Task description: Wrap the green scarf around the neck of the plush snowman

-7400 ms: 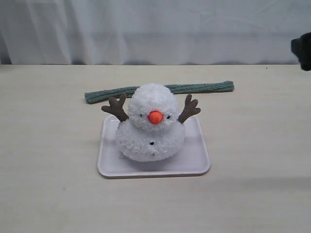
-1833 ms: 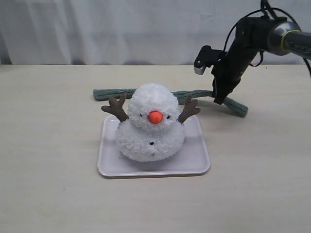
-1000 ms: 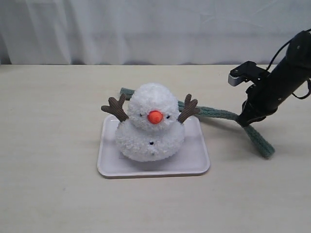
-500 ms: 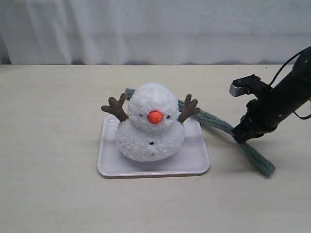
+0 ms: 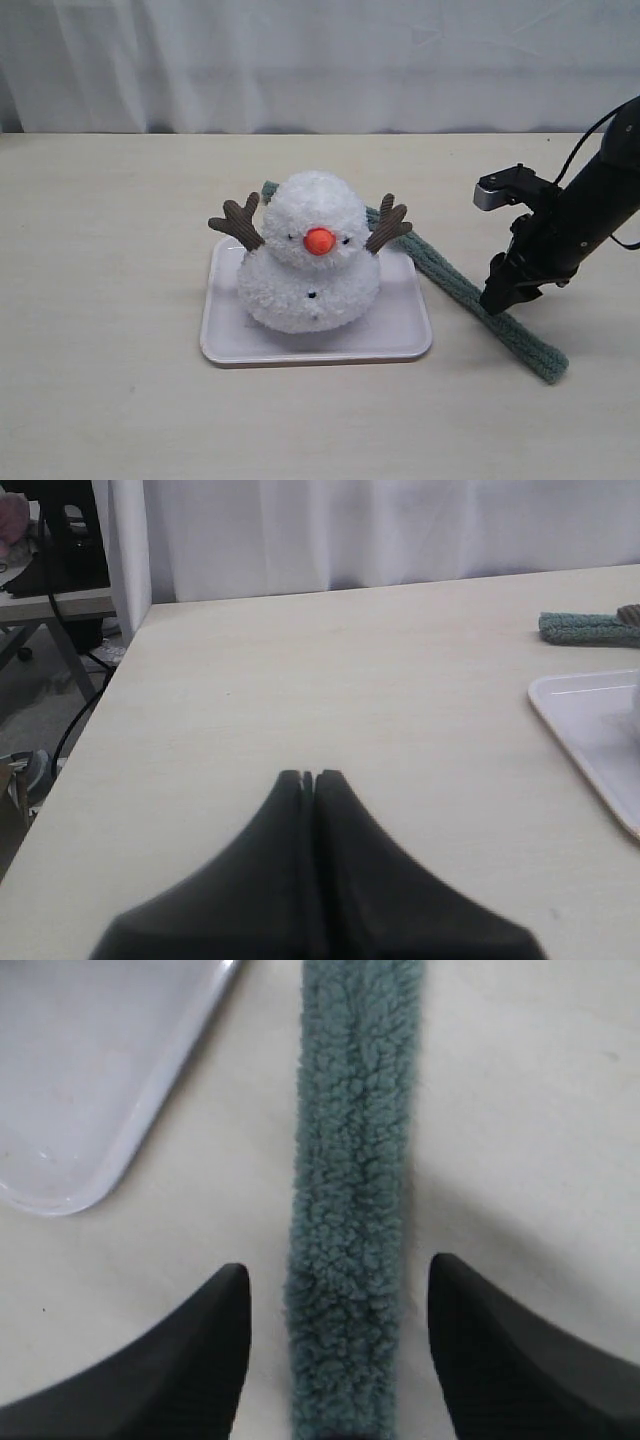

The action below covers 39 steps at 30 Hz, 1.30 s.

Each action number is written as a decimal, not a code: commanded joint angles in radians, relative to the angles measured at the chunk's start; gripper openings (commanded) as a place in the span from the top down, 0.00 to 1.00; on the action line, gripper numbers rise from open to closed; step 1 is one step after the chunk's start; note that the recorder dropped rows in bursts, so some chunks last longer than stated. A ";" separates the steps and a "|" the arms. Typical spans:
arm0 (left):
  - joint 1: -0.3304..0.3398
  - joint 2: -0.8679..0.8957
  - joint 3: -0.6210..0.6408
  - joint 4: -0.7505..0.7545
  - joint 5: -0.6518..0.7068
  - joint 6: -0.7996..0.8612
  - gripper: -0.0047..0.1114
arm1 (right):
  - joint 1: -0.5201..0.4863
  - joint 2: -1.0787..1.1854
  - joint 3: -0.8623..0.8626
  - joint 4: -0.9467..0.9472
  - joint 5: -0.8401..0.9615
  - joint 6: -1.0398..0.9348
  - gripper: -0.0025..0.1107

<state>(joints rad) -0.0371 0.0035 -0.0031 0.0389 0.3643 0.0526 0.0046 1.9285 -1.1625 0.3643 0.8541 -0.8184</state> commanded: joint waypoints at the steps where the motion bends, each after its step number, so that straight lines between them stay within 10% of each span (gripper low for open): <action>1: 0.001 -0.004 0.003 0.001 -0.010 -0.004 0.96 | -0.002 0.003 0.001 0.006 -0.015 0.004 0.51; 25: 0.001 -0.004 0.003 0.001 -0.010 -0.004 0.96 | 0.102 0.088 0.001 -0.200 -0.198 0.254 0.52; 34: 0.001 -0.004 0.003 0.001 -0.010 -0.004 0.96 | 0.115 0.109 -0.001 -0.249 -0.121 0.248 0.95; 39: 0.001 -0.004 0.003 0.001 -0.010 -0.004 0.96 | 0.115 0.029 -0.001 -0.297 -0.125 0.319 0.94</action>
<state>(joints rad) -0.0371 0.0035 -0.0031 0.0389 0.3643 0.0526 0.1195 2.0061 -1.1689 0.1035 0.7167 -0.5400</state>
